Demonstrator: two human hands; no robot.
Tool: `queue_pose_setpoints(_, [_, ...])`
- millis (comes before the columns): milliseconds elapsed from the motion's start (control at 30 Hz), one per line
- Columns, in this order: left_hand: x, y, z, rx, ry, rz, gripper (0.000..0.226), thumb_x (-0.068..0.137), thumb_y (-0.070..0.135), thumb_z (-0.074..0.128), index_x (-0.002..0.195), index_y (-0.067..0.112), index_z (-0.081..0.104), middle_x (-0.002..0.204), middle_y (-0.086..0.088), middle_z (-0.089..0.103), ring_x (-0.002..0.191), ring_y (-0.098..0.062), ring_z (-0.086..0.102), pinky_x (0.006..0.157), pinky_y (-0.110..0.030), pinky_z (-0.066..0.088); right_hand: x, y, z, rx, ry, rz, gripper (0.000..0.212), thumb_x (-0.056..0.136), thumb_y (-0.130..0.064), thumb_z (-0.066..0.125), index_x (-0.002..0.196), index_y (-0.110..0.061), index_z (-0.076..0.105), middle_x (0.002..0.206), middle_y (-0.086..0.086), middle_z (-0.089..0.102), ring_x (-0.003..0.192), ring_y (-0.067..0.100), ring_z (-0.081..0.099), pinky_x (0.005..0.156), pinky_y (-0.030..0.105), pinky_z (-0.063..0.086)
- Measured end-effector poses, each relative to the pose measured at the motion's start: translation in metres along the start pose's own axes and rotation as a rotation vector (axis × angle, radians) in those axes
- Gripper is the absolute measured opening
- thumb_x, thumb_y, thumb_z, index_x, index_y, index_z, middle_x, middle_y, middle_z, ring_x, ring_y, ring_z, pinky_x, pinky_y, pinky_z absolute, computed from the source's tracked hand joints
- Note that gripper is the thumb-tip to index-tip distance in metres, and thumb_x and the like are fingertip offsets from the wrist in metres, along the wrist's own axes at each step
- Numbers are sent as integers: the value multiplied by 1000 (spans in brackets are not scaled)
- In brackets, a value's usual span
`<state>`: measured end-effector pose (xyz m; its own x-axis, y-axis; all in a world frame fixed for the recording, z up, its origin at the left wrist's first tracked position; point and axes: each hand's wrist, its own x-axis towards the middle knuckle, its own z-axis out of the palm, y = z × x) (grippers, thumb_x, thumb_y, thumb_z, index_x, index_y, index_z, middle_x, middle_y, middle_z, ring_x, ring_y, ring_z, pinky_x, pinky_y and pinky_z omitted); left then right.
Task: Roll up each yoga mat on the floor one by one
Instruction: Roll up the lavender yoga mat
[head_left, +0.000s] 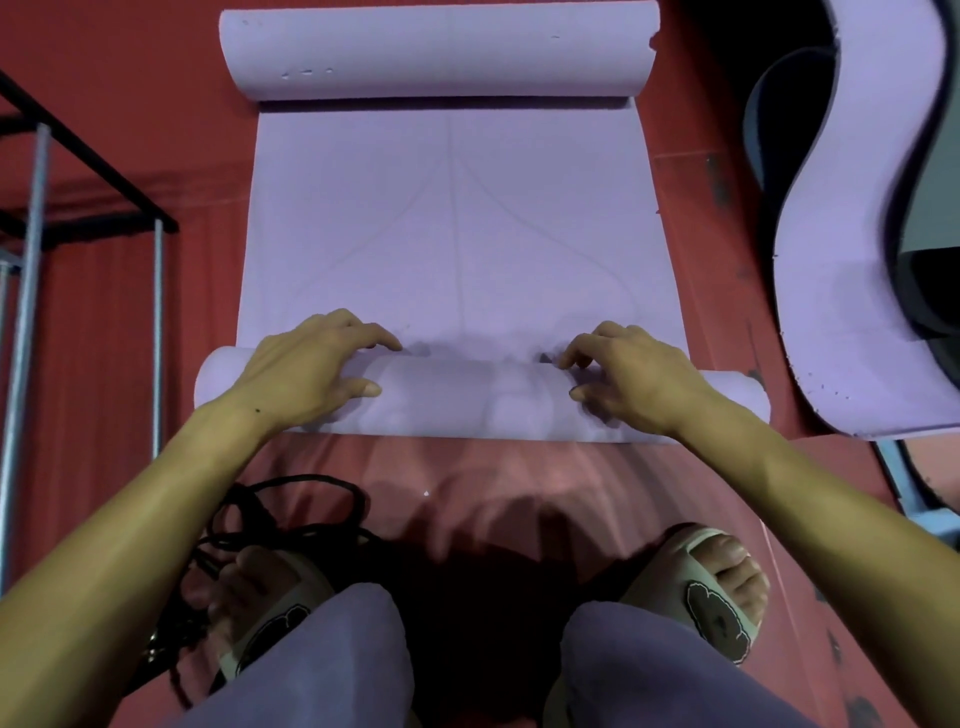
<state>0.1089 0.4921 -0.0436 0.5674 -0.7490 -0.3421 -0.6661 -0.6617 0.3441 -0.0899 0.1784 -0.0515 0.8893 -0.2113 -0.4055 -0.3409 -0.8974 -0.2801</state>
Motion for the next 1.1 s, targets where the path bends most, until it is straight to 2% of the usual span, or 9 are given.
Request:
queue_pose_setpoints(167, [1,3,6,-32,169,14,25,97,32,70,117,46,68,115,20,63,110,-14,59,86,-44,53,-3,-4,14,-5,213,-44,26,99,-22,63,118,-37,69,112,-12,68,98,22,56,69,38,47])
queue_pose_setpoints(300, [8,7,2,3,186,-25,21,99,34,66,115,47,72,117,21,69,110,-13,64,84,-39,52,-2,-5,30,0,323,-82,30,94,-14,62,118,-24,77,111,0,70,93,33,54,72,48,53])
queue_pose_setpoints(400, [10,12,-1,77,176,-50,22,101,35,64,117,47,73,120,20,71,112,-16,66,84,-37,48,-5,-11,28,3,340,-47,30,96,-36,63,117,-20,77,112,3,66,96,33,56,74,47,55])
queue_pose_setpoints(467, [9,14,-2,105,177,-46,23,101,36,63,119,46,73,122,19,71,112,-18,67,84,-38,48,-7,-14,25,-15,297,-37,49,90,-59,64,120,-22,74,115,1,64,102,30,56,77,44,55])
queue_pose_setpoints(533, [10,14,-1,136,159,-33,27,100,40,57,122,45,71,124,16,71,111,-20,68,82,-39,47,-9,-13,25,-83,244,-53,68,80,-71,70,127,-22,69,121,0,61,107,29,55,81,46,54])
queue_pose_setpoints(600, [12,15,0,161,103,-49,42,92,57,46,126,44,68,125,14,70,111,-20,66,84,-39,44,-10,-13,28,-133,210,-59,77,75,-66,79,134,-20,64,126,1,59,111,29,54,84,49,54])
queue_pose_setpoints(800, [10,12,9,244,48,-56,94,61,100,52,140,49,56,137,9,57,126,-24,49,111,-54,34,-1,-13,24,-79,259,-33,66,76,-49,87,128,-18,60,115,1,67,107,29,58,79,43,47])
queue_pose_setpoints(933, [10,9,13,288,75,-65,91,71,89,56,150,44,50,138,-5,46,125,-33,45,117,-61,28,2,-13,21,-67,252,-31,55,81,-46,83,123,-17,61,113,1,69,106,31,57,81,44,46])
queue_pose_setpoints(1100, [11,16,13,310,94,-84,83,83,74,65,155,38,42,136,0,57,128,-29,52,124,-59,15,3,-12,25,-58,310,0,58,81,-46,84,131,-21,68,125,7,62,112,36,53,87,49,50])
